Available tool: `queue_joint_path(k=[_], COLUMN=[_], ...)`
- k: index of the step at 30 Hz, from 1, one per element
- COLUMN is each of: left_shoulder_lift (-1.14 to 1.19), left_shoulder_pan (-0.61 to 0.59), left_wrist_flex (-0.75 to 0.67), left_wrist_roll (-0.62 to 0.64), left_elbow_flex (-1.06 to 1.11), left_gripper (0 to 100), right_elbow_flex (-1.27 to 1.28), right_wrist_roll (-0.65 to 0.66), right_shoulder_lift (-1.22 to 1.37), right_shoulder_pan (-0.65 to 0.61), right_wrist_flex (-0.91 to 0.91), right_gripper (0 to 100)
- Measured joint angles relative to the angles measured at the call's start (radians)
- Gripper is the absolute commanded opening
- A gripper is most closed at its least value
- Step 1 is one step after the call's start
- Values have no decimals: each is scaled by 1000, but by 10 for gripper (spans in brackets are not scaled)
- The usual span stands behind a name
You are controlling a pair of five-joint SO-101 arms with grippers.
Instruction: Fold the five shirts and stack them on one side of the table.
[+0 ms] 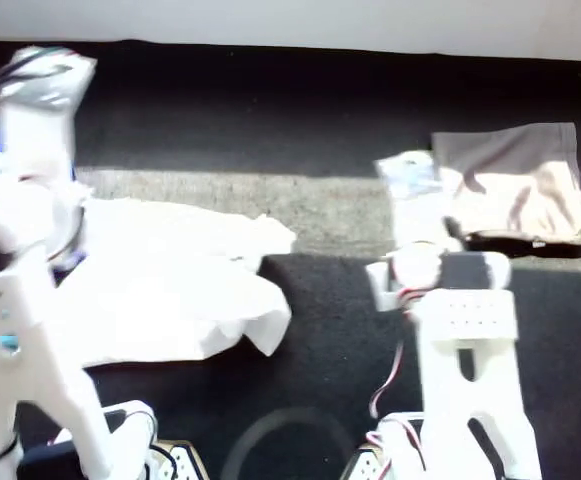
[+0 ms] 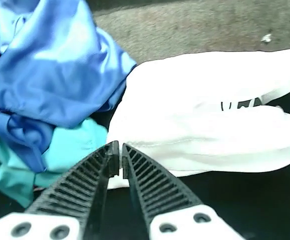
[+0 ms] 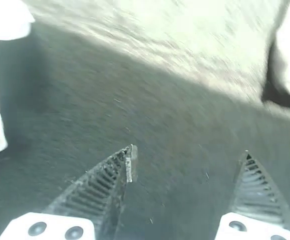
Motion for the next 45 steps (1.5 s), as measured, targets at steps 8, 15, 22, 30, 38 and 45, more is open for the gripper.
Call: queue_joint_path(k=[8, 15, 22, 30, 38, 45], left_shoulder_lift=[-23, -23, -23, -23, -23, -23], left_shoulder_pan=[-262, -282, -296, -301, -301, -301], left_wrist_flex=[0, 0, 0, 0, 0, 0], left_wrist_roll=[-118, -130, -130, -130, -130, -130], left_elbow_flex=[164, 175, 178, 178, 178, 178], left_gripper=[9, 9, 9, 9, 9, 9], right_elbow_flex=[-144, -474, -609, -704, -819, -913], right_wrist_roll=[-133, -161, -161, -161, -161, -161], right_shoulder_lift=[227, 546, 687, 813, 1002, 1017], right_shoulder_pan=[-209, -428, -525, -554, -554, -554], right_wrist_flex=[-114, 52, 124, 112, 78, 78], right_gripper=[306, 306, 306, 306, 19, 7])
